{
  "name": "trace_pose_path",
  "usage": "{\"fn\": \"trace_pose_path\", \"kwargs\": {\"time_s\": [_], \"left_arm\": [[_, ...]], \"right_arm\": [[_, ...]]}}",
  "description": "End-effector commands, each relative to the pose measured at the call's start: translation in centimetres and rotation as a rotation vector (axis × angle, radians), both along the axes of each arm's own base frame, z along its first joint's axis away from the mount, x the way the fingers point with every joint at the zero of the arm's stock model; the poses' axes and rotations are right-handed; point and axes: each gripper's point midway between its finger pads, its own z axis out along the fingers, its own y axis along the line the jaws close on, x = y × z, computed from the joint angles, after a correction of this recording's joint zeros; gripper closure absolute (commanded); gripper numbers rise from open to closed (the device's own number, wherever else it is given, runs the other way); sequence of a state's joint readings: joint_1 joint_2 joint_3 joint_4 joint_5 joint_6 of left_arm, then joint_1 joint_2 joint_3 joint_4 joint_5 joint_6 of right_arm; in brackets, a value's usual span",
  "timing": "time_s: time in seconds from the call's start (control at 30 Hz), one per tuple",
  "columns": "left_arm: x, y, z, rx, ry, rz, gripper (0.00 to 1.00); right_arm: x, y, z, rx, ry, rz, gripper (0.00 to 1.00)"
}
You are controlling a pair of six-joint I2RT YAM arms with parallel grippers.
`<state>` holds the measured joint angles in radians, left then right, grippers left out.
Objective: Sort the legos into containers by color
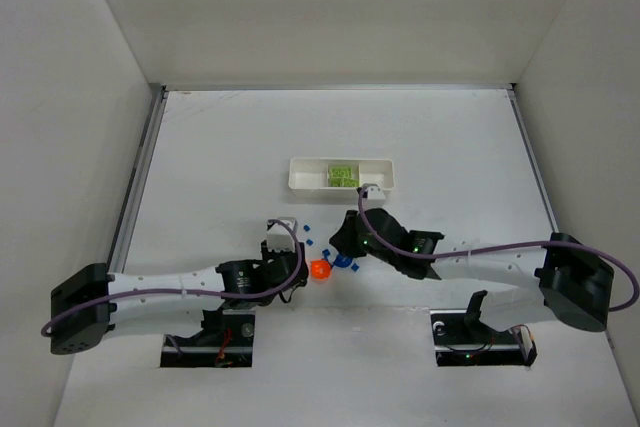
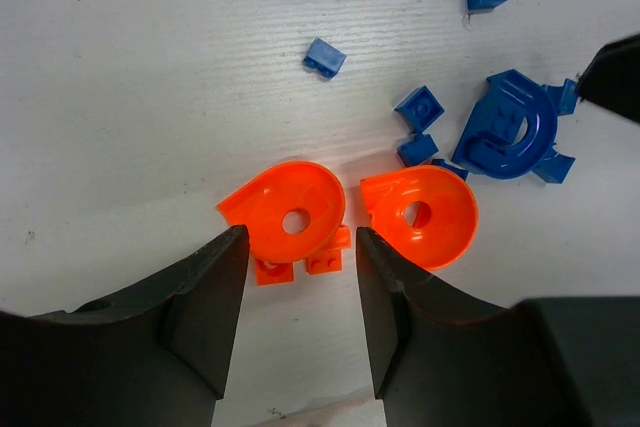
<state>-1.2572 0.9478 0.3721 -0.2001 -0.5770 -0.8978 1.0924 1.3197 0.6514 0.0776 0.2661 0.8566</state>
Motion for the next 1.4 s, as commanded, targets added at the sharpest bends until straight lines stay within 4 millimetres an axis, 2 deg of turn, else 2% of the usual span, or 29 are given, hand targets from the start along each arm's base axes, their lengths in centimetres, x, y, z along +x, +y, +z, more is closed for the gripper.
{"fn": "trace_pose_path", "kwargs": {"time_s": [0.0, 0.07, 0.1, 0.27, 0.57, 0.77, 0.9, 1.1, 1.23, 1.37], "left_arm": [[0.4, -0.6, 0.5, 0.009, -0.035, -0.018, 0.56], [0.4, -0.7, 0.4, 0.023, -0.039, -0.024, 0.57], [0.5, -0.6, 0.3, 0.030, -0.043, -0.023, 0.58], [0.7, -0.5, 0.3, 0.058, -0.057, -0.024, 0.62], [0.8, -0.2, 0.1, 0.064, -0.062, -0.021, 0.67], [0.9, 0.0, 0.0, 0.070, -0.062, -0.016, 0.70], [1.0, 0.2, 0.0, 0.070, -0.063, -0.010, 0.76], [1.4, 0.5, 0.6, 0.061, -0.084, 0.005, 0.87], [1.6, 0.4, 1.0, 0.056, -0.091, 0.005, 0.90], [1.8, 0.5, 1.0, 0.058, -0.092, 0.010, 0.92]], "right_arm": [[0.2, -0.4, -0.2, -0.018, -0.004, 0.004, 0.81], [-0.3, -0.2, -1.1, -0.047, 0.017, 0.021, 0.68], [-0.7, 0.0, -1.6, -0.055, 0.026, 0.032, 0.65], [-2.4, 1.2, -3.6, -0.093, 0.067, 0.086, 0.61], [-2.6, 2.4, -5.8, -0.135, 0.103, 0.108, 0.70], [-2.6, 2.8, -5.9, -0.120, 0.107, 0.108, 0.84], [-2.6, 2.6, -5.0, -0.095, 0.095, 0.106, 0.88], [-1.3, 1.4, -1.6, -0.018, 0.039, 0.061, 0.89], [1.6, -0.4, 1.1, 0.029, -0.023, -0.005, 0.89], [5.7, -3.2, 4.7, 0.073, -0.107, -0.094, 0.89]]}}
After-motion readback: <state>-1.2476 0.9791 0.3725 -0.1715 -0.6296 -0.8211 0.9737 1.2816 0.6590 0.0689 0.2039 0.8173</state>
